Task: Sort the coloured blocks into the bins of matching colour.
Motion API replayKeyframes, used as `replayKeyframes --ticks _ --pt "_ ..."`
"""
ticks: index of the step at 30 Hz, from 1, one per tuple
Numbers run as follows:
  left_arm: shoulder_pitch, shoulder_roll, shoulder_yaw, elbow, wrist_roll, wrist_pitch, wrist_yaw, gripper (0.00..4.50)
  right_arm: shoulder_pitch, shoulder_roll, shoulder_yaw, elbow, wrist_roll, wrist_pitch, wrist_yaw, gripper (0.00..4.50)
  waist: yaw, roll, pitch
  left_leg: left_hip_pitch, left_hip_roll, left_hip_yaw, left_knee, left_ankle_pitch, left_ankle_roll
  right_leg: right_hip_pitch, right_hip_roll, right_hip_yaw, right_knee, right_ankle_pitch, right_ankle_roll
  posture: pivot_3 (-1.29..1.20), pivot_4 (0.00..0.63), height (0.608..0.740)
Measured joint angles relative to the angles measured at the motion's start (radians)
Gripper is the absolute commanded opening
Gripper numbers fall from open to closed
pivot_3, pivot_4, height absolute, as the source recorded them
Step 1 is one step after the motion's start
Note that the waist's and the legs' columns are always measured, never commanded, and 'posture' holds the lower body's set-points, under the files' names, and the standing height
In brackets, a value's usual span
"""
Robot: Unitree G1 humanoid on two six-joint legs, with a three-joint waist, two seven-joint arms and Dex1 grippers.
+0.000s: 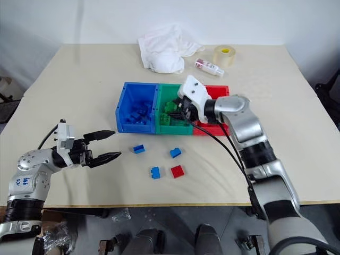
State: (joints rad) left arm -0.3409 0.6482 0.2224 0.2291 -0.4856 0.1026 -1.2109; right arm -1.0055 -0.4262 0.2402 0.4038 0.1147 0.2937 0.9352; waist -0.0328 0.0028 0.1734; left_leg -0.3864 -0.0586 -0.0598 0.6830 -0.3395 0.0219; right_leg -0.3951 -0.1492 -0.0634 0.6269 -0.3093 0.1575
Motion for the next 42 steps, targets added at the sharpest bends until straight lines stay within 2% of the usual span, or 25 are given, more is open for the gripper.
replayKeyframes --ticks 4,11,15,22,24,28,34,37,42 --pt "0.025 -0.005 0.0 -0.045 0.0 -0.001 0.015 4.5 0.0 0.002 0.0 0.066 -0.028 -0.045 0.011 4.47 -0.008 0.0 0.0 0.0 0.0 0.0 -0.001 0.0 0.0 -0.001 0.0 0.0 0.0 0.0 0.0 0.0 0.15 0.74" --pt "0.012 -0.007 -0.007 -0.033 0.0 -0.002 0.004 4.5 0.027 -0.024 -0.015 -0.02 -0.011 -0.021 0.071 4.47 -0.019 0.0 0.0 0.0 0.0 0.0 0.0 0.0 0.0 0.0 0.0 -0.001 0.001 0.0 0.0 0.0 0.15 0.74" --pt "-0.008 -0.014 -0.015 -0.014 0.0 -0.003 -0.004 4.5 0.142 -0.085 -0.033 -0.196 0.054 0.062 0.134 4.47 -0.014 0.0 0.0 0.0 0.0 -0.001 0.0 0.0 0.0 0.0 0.0 -0.001 0.001 0.0 0.0 0.0 0.15 0.74" --pt "-0.028 -0.028 -0.036 0.011 0.001 -0.009 -0.006 4.5 0.476 -0.337 -0.173 -0.583 0.269 0.233 0.294 4.47 0.012 0.0 0.0 -0.001 0.0 0.0 0.002 0.0 0.0 0.002 -0.001 -0.001 -0.002 0.0 0.0 0.0 0.15 0.74" --pt "-0.026 -0.029 -0.036 0.019 0.001 -0.016 -0.014 4.5 0.605 -0.457 -0.223 -0.641 0.272 0.239 0.318 4.47 0.024 0.0 0.0 0.0 0.0 0.001 0.002 0.0 0.0 0.003 -0.001 0.0 -0.003 0.0 0.0 0.0 0.15 0.74" --pt "-0.027 -0.028 -0.037 0.03 0.001 -0.022 -0.025 4.5 0.752 -0.551 -0.282 -0.671 0.269 0.25 0.325 4.47 0.031 0.0 0.0 0.0 0.001 0.004 0.002 0.0 0.0 0.002 0.0 0.001 -0.003 0.0 0.0 0.0 0.15 0.74" --pt "-0.027 -0.029 -0.037 0.036 0.001 -0.028 -0.026 4.5 0.789 -0.56 -0.301 -0.753 0.285 0.293 0.277 4.47 0.031 0.0 0.0 0.0 0.002 0.005 0.002 0.0 0.0 0.002 0.0 0.001 -0.004 0.0 0.0 0.0 0.15 0.74" --pt "-0.024 -0.027 -0.036 0.035 0.0 -0.027 -0.033 4.5 0.757 -0.529 -0.228 -0.788 0.286 0.306 0.26 4.47 0.032 0.0 0.0 0.0 0.002 0.005 0.002 0.0 0.0 0.002 0.0 0.002 -0.004 0.0 0.0 0.0 0.15 0.74" --pt "0.004 -0.023 -0.031 0.012 -0.015 -0.017 -0.058 4.5 0.617 -0.385 -0.046 -0.758 0.228 0.293 0.213 4.47 0.027 0.0 0.0 0.0 0.002 0.005 0.002 0.0 0.0 0.001 0.0 0.002 -0.005 0.0 0.0 0.0 0.15 0.74"
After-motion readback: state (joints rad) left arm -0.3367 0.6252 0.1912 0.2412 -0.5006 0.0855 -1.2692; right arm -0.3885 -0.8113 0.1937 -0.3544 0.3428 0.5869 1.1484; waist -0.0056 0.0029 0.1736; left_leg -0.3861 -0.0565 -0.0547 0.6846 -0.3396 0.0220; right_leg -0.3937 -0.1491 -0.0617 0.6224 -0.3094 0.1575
